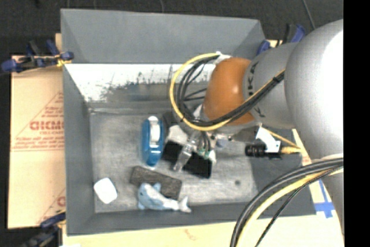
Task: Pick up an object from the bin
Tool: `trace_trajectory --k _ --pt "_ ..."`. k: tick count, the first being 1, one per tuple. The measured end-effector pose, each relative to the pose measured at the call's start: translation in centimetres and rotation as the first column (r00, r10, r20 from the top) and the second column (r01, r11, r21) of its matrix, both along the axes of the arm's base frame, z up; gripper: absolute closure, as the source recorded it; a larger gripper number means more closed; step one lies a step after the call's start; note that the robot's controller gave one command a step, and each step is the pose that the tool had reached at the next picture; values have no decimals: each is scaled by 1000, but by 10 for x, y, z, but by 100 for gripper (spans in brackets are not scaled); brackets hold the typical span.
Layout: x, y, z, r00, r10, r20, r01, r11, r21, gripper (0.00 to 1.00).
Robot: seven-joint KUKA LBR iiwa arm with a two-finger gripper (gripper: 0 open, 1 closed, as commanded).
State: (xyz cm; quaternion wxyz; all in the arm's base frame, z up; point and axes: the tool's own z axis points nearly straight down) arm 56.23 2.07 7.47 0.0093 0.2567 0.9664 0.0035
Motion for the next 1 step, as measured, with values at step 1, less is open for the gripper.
trace_trajectory --k 1 --pt "0 0 2 1000 1 -5 -1 1000 0 100"
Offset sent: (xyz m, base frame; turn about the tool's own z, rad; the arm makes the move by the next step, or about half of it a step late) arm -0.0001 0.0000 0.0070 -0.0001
